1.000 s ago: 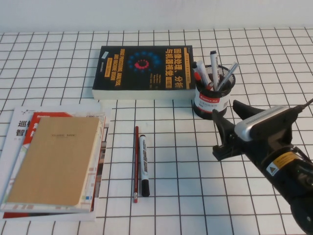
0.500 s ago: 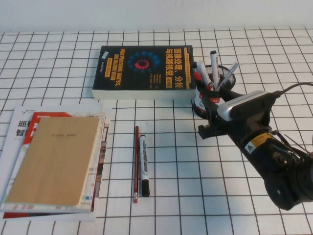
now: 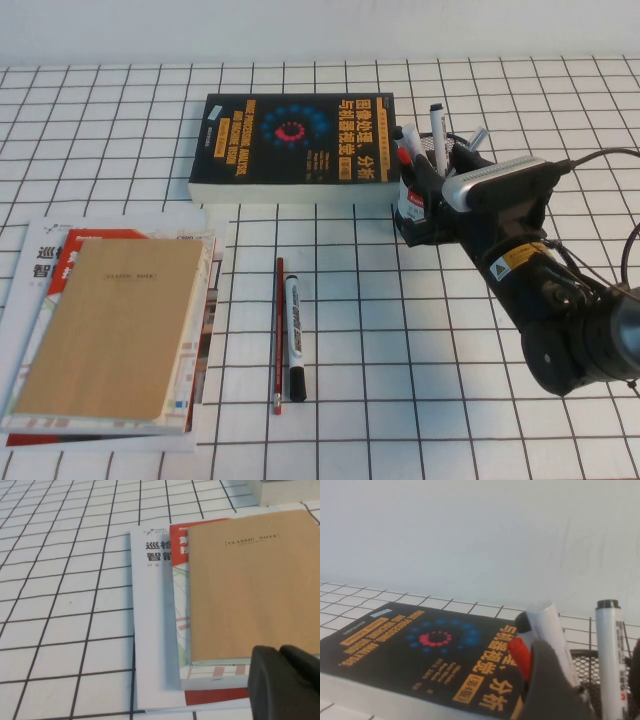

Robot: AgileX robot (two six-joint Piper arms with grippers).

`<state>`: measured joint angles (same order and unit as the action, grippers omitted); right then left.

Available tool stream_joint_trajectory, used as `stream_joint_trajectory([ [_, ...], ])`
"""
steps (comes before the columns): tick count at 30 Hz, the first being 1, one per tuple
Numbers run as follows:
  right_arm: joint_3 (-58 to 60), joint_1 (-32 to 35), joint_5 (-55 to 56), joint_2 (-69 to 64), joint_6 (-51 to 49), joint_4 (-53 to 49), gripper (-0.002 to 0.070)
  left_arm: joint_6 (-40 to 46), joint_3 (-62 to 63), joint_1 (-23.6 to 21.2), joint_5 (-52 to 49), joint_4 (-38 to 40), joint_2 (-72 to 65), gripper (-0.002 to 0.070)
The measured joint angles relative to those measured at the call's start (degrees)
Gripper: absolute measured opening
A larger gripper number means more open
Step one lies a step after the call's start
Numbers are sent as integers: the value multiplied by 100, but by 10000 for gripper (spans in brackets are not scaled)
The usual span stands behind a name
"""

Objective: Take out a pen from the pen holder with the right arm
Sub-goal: 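Take a marker out of the pen holder and lay it on the table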

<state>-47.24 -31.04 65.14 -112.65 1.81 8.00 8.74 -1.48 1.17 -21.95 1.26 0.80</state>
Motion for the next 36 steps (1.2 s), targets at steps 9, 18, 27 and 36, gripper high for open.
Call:
stream_joint_trajectory([
  [9, -115, 0, 11, -190, 0, 22, 315, 0, 0, 0, 0, 0, 0, -4],
  [18, -223, 0, -213, -299, 0, 70, 314, 0, 0, 0, 0, 0, 0, -4],
  [27, -223, 0, -239, -299, 0, 93, 314, 0, 0, 0, 0, 0, 0, -4],
  [36, -223, 0, -243, -299, 0, 93, 314, 0, 0, 0, 0, 0, 0, -4],
])
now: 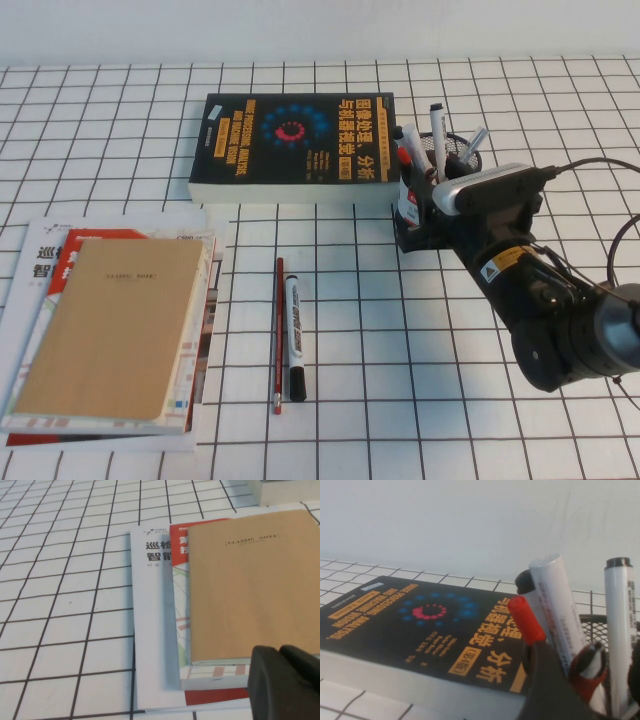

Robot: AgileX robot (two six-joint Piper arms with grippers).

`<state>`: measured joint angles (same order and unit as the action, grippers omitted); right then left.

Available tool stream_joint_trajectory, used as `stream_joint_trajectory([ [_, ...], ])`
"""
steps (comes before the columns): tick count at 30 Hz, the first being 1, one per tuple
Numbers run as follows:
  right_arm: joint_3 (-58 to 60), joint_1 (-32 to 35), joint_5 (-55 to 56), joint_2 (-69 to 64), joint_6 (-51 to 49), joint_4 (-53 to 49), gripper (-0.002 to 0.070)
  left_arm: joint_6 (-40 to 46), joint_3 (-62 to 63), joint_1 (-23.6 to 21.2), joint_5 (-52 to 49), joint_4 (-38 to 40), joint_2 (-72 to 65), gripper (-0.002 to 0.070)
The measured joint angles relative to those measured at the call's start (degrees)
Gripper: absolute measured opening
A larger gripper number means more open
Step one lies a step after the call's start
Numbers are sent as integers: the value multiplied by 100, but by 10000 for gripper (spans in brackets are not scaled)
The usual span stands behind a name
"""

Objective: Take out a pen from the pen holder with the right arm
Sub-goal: 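Take a marker out of the pen holder and lay it on the table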

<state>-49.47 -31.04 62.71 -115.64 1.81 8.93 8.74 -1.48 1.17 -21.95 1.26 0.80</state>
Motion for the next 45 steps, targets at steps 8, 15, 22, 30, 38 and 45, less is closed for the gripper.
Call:
stream_joint_trajectory([
  [8, 0, 0, -86, 0, 0, 0, 314, 0, 0, 0, 0, 0, 0, -4],
  [15, -114, 0, -235, -10, 0, 0, 314, 0, 0, 0, 0, 0, 0, -4],
  [22, -395, 0, -633, -22, 0, 31, 314, 0, 0, 0, 0, 0, 0, -5],
  [30, -440, 0, -644, -43, 0, 92, 248, 0, 0, 0, 0, 0, 0, -4],
  [38, -440, 0, -644, -43, 0, 101, 139, 0, 0, 0, 0, 0, 0, -4],
  [45, -440, 30, -613, -56, 11, 192, 60, 0, 0, 0, 0, 0, 0, -4],
])
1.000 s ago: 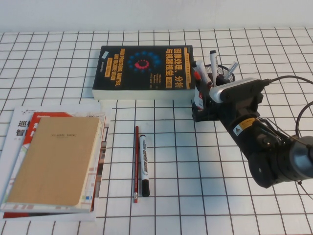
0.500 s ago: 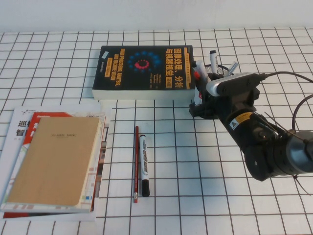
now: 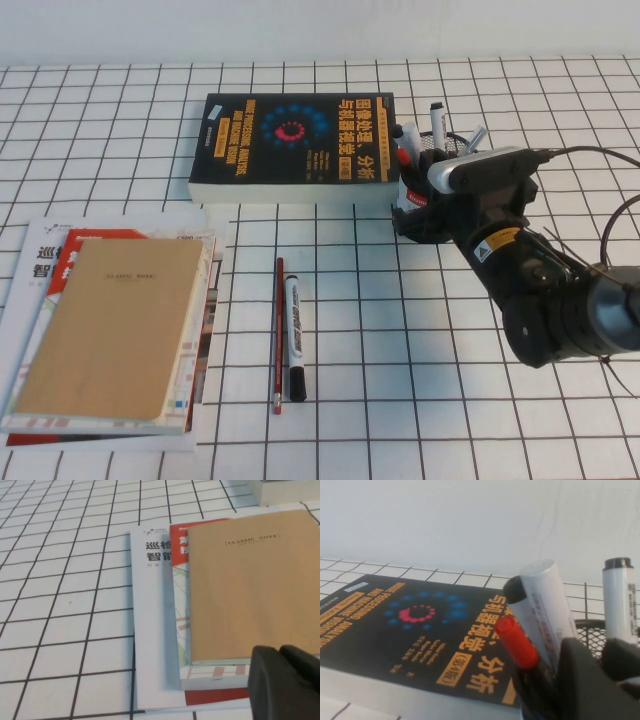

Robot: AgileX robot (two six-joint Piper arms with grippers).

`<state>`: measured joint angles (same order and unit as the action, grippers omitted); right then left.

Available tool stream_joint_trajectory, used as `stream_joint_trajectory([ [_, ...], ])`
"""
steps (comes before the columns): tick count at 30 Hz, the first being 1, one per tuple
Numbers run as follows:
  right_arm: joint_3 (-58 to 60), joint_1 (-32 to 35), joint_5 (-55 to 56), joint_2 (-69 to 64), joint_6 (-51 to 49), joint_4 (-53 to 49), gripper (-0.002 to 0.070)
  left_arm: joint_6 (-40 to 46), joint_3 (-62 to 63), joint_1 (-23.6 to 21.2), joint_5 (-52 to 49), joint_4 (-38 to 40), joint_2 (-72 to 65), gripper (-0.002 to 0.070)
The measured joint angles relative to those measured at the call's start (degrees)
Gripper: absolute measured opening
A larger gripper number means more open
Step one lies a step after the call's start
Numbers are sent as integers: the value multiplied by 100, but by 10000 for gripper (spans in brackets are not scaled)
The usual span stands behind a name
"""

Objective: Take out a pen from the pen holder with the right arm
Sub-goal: 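Take a marker out of the pen holder and lay it on the table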

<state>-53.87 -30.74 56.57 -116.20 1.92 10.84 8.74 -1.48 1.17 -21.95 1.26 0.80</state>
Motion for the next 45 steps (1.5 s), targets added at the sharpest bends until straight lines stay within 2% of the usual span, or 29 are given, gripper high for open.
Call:
stream_joint_trajectory([
  [7, 0, 6, -129, 96, 0, 0, 57, 0, 0, 0, 0, 0, 0, -4],
  [15, 95, 6, -645, 847, 0, 0, 57, 0, 0, 0, 0, 0, 0, -4],
  [26, 201, 6, -2171, 2546, 262, 0, 56, 0, 0, 0, 0, 0, 0, -4],
  [30, 205, 6, -3126, 3260, 271, 0, 56, 0, 0, 0, 0, 0, 0, -4],
  [33, 103, 6, -4368, 3806, 271, 0, 56, 0, 0, 0, 0, 0, 0, -4],
  [40, -1255, 6, -8715, 4019, 187, 45, 56, 0, 0, 0, 0, 0, 0, -4],
  [45, -2240, 6, -10536, 3583, -136, 209, 56, 0, 0, 0, 0, 0, 0, -4],
])
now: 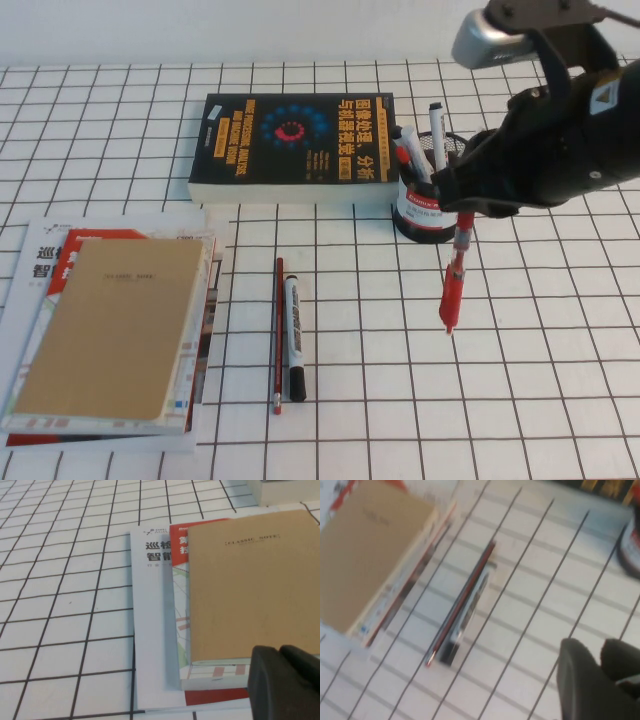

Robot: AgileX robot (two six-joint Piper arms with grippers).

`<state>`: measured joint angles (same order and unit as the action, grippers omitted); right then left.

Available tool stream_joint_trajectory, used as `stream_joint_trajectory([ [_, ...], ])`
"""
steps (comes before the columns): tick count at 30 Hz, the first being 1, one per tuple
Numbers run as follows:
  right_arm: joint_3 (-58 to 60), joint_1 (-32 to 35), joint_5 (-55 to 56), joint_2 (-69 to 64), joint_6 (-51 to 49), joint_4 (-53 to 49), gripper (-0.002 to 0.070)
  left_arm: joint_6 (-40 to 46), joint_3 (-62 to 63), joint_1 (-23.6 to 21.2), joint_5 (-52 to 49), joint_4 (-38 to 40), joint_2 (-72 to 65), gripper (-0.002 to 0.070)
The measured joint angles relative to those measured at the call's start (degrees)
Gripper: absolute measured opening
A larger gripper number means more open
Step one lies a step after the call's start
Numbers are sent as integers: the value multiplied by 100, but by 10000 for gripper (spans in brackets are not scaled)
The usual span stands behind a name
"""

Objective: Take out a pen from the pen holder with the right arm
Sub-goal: 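Take a marker out of the pen holder and lay it on the table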

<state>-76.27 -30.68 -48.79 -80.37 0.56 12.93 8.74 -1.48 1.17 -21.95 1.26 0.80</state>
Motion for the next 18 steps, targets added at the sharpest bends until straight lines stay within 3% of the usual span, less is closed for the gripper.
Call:
stream_joint_trajectory([
  [10, -1376, -125, -1908, -1824, -56, 380, 56, 0, 0, 0, 0, 0, 0, -4],
  [18, -2586, -299, -2154, -3103, -56, 445, 56, 0, 0, 0, 0, 0, 0, -4],
])
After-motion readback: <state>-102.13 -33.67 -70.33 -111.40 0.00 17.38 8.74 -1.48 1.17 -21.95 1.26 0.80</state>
